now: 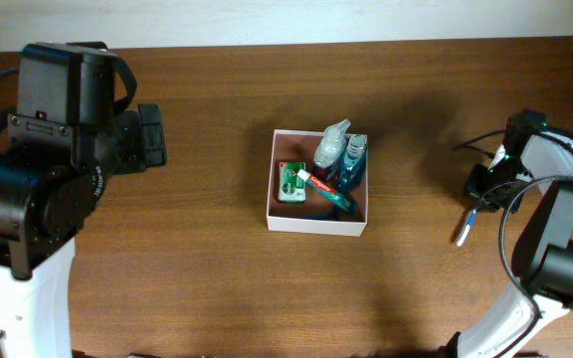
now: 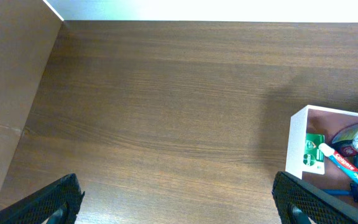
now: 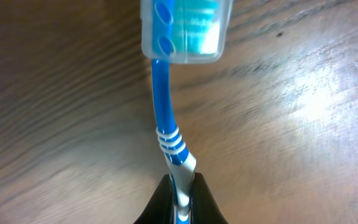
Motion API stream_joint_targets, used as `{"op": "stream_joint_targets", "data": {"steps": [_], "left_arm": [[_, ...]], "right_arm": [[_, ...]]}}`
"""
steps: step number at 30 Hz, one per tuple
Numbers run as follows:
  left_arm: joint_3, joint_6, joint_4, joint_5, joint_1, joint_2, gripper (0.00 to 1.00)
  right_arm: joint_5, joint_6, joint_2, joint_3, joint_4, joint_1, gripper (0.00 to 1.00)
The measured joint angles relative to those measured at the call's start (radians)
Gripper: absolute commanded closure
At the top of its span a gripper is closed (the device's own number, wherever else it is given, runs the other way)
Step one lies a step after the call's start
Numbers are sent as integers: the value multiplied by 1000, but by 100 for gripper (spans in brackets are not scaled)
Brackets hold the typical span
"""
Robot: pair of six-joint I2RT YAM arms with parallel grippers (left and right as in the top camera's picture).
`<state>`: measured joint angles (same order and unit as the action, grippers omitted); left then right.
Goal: Pack container
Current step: 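Grasp the blue toothbrush with the right gripper, then place the toothbrush into the box and release it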
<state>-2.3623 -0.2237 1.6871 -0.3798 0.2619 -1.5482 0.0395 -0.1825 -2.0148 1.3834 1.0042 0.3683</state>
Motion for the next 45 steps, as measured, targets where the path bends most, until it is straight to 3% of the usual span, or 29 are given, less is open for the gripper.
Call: {"op": "stream_joint_targets", "data": {"steps": [6, 10, 14, 20, 31, 32, 33, 35, 39, 41, 42, 43, 45], "left_arm": [[0, 0, 0, 0, 0, 0, 1], [0, 0, 0, 0, 0, 0, 0], [0, 0, 0, 0, 0, 0, 1], [0, 0, 0, 0, 0, 0, 1], [0, 0, 0, 0, 0, 0, 1], [0, 0, 0, 0, 0, 0, 0], [0, 0, 0, 0, 0, 0, 1], [0, 0, 0, 0, 0, 0, 1], [0, 0, 0, 0, 0, 0, 1], [0, 0, 0, 0, 0, 0, 1], [0, 0, 0, 0, 0, 0, 1], [0, 0, 0, 0, 0, 0, 1], [0, 0, 0, 0, 0, 0, 1]], "right_arm": [[38, 43, 272, 15, 59, -143, 96], [64, 114, 482, 53, 42, -369, 96], [83, 251, 585, 60, 23, -625, 96], [53, 544, 531, 60, 3, -859, 96], [10, 834, 272, 60, -133, -873, 96], [9, 844, 246, 60, -136, -873, 84], [10, 851, 230, 60, -137, -873, 54], [9, 862, 207, 58, -144, -873, 35], [4, 836, 205, 63, -141, -873, 28], [1, 792, 207, 85, -109, -873, 20], [-2, 771, 210, 102, -89, -873, 7], [-3, 724, 224, 137, -51, -873, 1], [-6, 682, 251, 195, 1, -873, 1]]}}
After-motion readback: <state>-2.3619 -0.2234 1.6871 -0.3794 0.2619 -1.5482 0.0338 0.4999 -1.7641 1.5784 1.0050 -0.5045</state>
